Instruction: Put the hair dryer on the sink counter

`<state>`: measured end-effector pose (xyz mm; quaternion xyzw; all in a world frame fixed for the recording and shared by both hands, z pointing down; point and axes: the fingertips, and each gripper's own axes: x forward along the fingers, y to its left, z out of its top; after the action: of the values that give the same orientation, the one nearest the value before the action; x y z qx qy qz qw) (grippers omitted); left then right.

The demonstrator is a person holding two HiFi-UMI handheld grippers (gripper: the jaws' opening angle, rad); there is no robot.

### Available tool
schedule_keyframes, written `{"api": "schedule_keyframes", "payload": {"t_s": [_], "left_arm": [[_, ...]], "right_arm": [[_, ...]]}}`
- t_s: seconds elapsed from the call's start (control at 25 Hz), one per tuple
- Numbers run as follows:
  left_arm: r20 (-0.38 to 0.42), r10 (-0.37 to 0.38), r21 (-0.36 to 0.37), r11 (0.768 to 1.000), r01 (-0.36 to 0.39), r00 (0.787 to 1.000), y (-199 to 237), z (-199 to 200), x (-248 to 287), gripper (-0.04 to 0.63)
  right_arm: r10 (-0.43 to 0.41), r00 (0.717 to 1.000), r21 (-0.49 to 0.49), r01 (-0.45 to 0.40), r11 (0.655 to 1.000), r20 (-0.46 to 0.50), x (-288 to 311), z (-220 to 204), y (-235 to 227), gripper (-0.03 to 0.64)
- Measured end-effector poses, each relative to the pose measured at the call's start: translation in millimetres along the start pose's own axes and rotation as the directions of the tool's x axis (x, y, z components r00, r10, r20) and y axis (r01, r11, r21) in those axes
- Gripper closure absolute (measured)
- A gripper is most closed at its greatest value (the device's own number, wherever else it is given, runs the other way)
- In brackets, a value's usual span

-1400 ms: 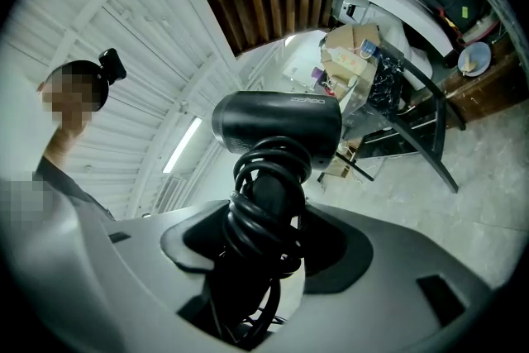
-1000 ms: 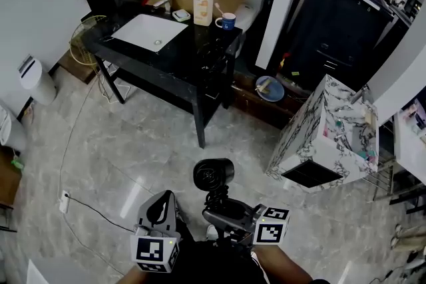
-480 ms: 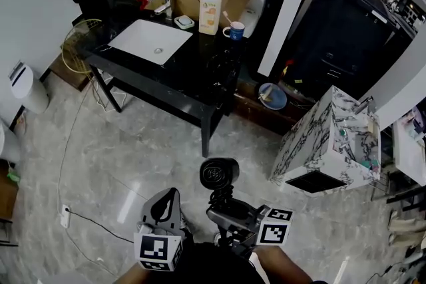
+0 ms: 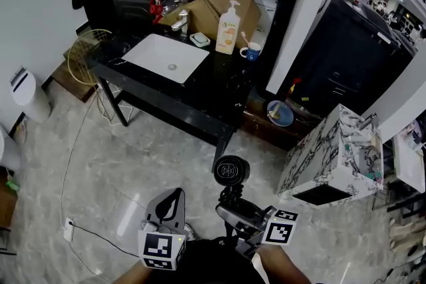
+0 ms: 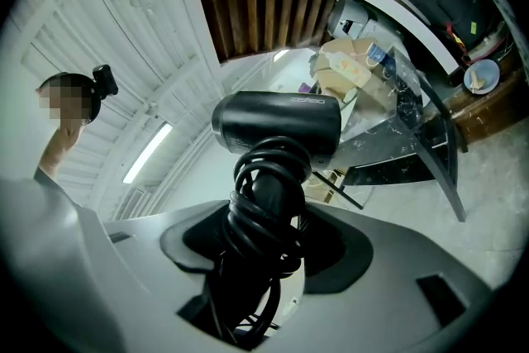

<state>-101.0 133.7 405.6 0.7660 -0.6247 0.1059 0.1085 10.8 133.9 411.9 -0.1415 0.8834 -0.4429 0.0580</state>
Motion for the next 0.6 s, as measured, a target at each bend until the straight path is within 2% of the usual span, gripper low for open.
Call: {"api": "schedule_keyframes", "payload": {"t_s": [0.24, 0.6], "left_arm": [[0.008, 0.017, -0.007, 1.000, -0.017, 1.000, 41.4, -0.9, -4.8, 0.588], [0.003, 0.049, -0.031, 0.998, -0.049, 0.999, 73.2, -2.1, 6.6, 0.588]], "right_arm": [[-0.016, 1.000, 0.003, 0.016, 1.000, 0.009, 32.4, -0.2, 2.5, 0.347], [-0.049, 0.999, -0.004, 0.049, 0.999, -0.016, 65.4, 9.9, -19.0, 0.347]]}}
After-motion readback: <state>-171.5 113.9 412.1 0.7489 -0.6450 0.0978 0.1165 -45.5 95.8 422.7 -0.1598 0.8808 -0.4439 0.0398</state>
